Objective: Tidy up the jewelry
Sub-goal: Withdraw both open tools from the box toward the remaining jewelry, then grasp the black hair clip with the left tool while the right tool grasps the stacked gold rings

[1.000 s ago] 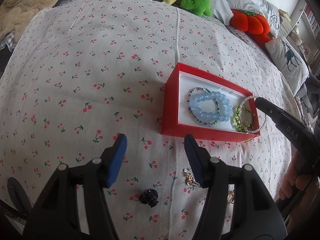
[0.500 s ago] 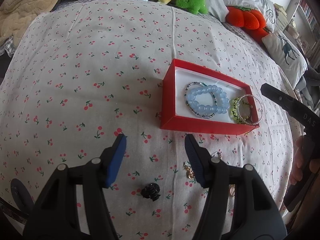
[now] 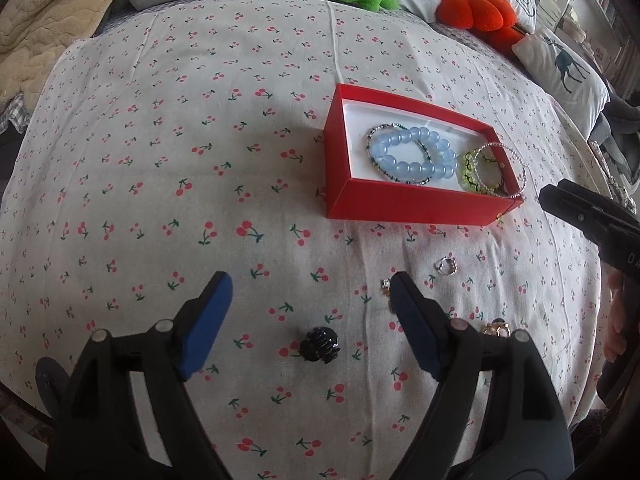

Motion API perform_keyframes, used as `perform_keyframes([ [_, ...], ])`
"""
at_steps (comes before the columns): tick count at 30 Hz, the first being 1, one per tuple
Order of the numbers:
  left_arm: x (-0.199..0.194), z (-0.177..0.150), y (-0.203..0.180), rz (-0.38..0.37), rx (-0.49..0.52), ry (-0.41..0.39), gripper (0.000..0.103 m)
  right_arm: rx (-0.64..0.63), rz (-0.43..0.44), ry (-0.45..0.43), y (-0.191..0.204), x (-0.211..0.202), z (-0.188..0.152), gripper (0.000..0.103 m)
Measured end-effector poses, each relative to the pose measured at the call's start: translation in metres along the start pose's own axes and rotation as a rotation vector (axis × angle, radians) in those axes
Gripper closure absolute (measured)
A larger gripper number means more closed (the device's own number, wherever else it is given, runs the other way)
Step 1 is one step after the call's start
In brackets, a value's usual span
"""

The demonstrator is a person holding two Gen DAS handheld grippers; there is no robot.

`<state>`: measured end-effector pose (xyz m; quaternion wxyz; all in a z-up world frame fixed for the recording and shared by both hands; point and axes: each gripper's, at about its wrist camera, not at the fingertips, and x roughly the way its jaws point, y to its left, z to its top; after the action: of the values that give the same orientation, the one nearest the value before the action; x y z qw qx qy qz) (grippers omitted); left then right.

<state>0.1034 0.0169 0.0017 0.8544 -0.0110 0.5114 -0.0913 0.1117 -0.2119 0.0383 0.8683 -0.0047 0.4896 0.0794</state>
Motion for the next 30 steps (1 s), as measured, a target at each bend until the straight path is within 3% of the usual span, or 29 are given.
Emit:
perform_keyframes([
  [6,0.007,-0.022,0.003,0.031,0.067,0.043,0.021,-0.054,-0.015,0.030,0.003,-0.001,-0.030,0.023],
  [16,0.010,-0.054,0.014,0.061,0.157,0.043,0.021,-0.118,-0.039,0.053,0.002,-0.002,-0.069,0.022],
  [20,0.009,-0.065,0.014,0.065,0.201,-0.003,0.019,-0.147,-0.033,0.049,0.006,-0.004,-0.082,0.022],
  [23,0.009,-0.073,0.014,0.085,0.229,-0.053,0.012,-0.173,-0.042,0.061,0.011,-0.001,-0.090,0.021],
  [25,0.011,-0.077,0.018,0.098,0.217,-0.086,0.002,-0.190,-0.042,0.071,0.015,0.002,-0.095,0.021],
  [30,0.014,-0.083,0.028,0.060,0.164,-0.132,0.000,-0.223,-0.006,0.066,0.025,0.004,-0.106,0.021],
])
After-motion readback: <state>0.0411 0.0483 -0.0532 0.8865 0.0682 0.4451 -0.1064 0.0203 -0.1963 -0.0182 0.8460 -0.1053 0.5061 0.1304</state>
